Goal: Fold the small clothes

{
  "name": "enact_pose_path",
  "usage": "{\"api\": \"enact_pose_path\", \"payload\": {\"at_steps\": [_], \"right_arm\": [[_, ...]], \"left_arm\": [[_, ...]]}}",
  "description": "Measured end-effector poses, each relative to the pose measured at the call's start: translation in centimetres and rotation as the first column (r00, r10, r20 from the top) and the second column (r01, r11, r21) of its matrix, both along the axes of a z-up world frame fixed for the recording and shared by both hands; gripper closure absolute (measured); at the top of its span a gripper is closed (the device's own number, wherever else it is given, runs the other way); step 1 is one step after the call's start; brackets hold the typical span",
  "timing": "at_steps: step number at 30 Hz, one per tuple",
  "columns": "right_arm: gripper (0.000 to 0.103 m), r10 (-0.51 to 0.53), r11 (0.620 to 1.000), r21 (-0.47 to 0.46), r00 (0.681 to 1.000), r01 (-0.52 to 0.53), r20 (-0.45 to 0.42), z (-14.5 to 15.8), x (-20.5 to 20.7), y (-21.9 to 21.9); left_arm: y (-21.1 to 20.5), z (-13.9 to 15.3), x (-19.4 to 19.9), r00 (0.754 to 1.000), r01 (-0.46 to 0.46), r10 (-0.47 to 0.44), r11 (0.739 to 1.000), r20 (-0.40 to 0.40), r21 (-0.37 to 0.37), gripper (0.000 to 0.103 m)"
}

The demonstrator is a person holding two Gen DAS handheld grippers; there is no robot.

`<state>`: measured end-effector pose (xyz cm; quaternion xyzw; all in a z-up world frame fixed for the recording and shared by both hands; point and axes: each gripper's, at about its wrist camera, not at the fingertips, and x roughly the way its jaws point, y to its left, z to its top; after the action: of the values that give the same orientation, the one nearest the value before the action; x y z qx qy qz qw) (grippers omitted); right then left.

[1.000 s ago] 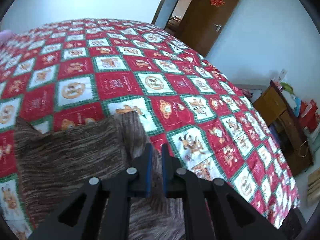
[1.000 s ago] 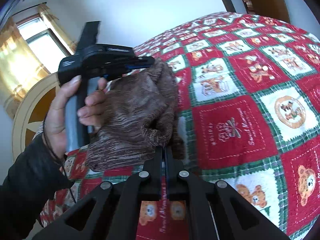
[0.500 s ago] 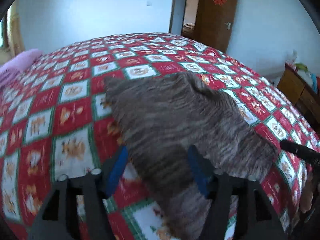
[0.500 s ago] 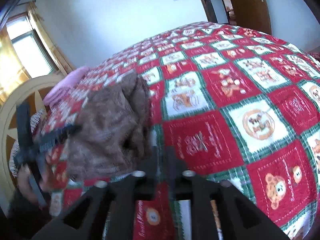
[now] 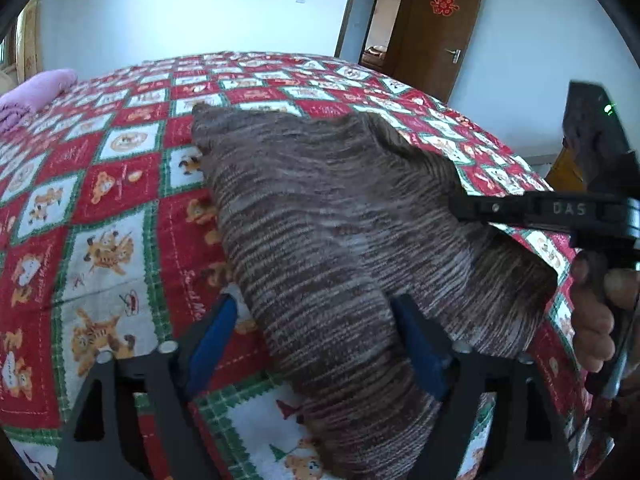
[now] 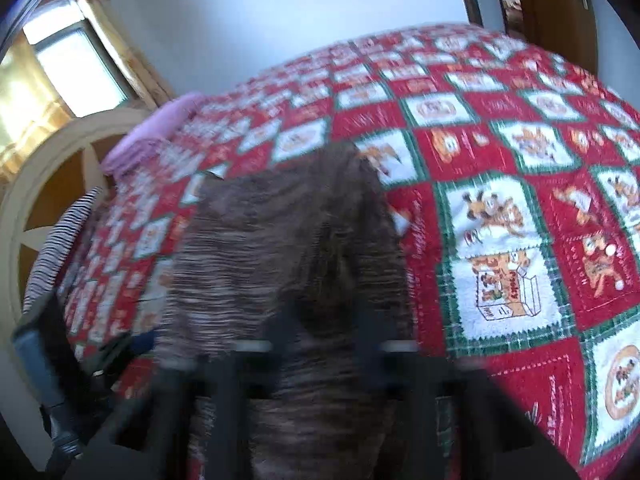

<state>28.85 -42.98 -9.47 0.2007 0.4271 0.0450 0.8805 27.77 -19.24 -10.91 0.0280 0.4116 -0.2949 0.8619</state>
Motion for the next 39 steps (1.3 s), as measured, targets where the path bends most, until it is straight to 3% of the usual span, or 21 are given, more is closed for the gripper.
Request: {"api": "enact_pose_path", "payload": {"at_steps": [4, 8, 10, 13, 16, 19, 22, 25, 27, 33, 36, 38, 39], "right_arm": [[0.094, -0.051, 0.998, 0.037, 0.999, 0.050, 0.009, -0.8, -1.3, -1.9], [0.094, -0.042, 0.998, 0.039, 0.999, 0.041, 0.029, -0.4, -1.2, -1.9], [0.088, -0.033, 0.999, -0.028, 0.997, 0.035, 0.074, 1.3, -1.2, -1.0], [0.061, -0.018, 0.997, -0.074, 0.991, 0.029, 0.135, 4.0, -0.3, 0.0], [0.061, 0.002, 0.995, -0.095, 0.994, 0.009, 0.113, 4.8, 2.4, 0.9], [0.061, 0.015, 0.994, -0.105, 1.000, -0.016, -0.007, 2.6, 5.7, 1.3], [0.075, -0.072, 0.982, -0.178, 0.996, 0.063, -0.048, 0.8, 6.7, -0.2], [0.075, -0.124, 0.991, -0.065, 0.989, 0.119, -0.080, -0.8, 6.4, -3.3], [0.075, -0.093, 0.993, -0.079, 0.990, 0.085, -0.104, -1.8, 6.3, -3.6], [0.075, -0.086, 0.996, -0.038, 0.994, 0.084, -0.063, -0.9, 5.8, -4.0], [0.075, -0.080, 0.997, -0.009, 0.996, 0.081, 0.044, 1.9, 3.7, -3.0], [0.075, 0.004, 1.000, 0.018, 0.989, -0.006, 0.149, 3.8, 1.4, -1.1], [0.075, 0.036, 0.999, 0.025, 0.986, -0.040, 0.161, 3.9, 0.9, -0.4]], "left_arm": [[-0.1, -0.7, 0.3, 0.999, -0.003, 0.003, 1.000, -0.047, -0.001, 0.008], [-0.6, -0.9, 0.0, 1.000, -0.006, 0.007, 0.999, -0.029, 0.041, 0.004], [-0.5, -0.9, -0.1, 1.000, -0.010, 0.011, 0.999, -0.024, 0.046, 0.004], [-0.4, -0.9, -0.1, 1.000, -0.006, 0.007, 0.999, -0.028, 0.039, 0.004], [-0.3, -0.9, -0.2, 1.000, -0.007, 0.008, 0.999, -0.029, 0.032, 0.004], [-0.2, -0.9, -0.2, 0.999, -0.012, 0.012, 0.999, -0.030, 0.030, 0.003], [0.0, -1.0, -0.1, 0.999, -0.019, 0.020, 0.999, -0.035, 0.025, 0.002], [-0.1, -1.1, 0.1, 0.999, -0.018, 0.019, 0.999, -0.043, 0.029, 0.000], [-0.4, -1.2, 0.1, 0.999, -0.015, 0.017, 0.999, -0.041, 0.051, 0.000], [-0.4, -1.2, 0.1, 0.999, -0.015, 0.017, 0.998, -0.042, 0.053, 0.000], [-0.4, -1.3, 0.2, 0.999, -0.015, 0.018, 0.998, -0.043, 0.055, 0.000], [-0.5, -1.3, 0.2, 0.999, -0.015, 0.017, 0.998, -0.041, 0.057, 0.000], [-0.5, -1.3, 0.2, 0.999, -0.015, 0.018, 0.998, -0.041, 0.059, 0.000]]}}
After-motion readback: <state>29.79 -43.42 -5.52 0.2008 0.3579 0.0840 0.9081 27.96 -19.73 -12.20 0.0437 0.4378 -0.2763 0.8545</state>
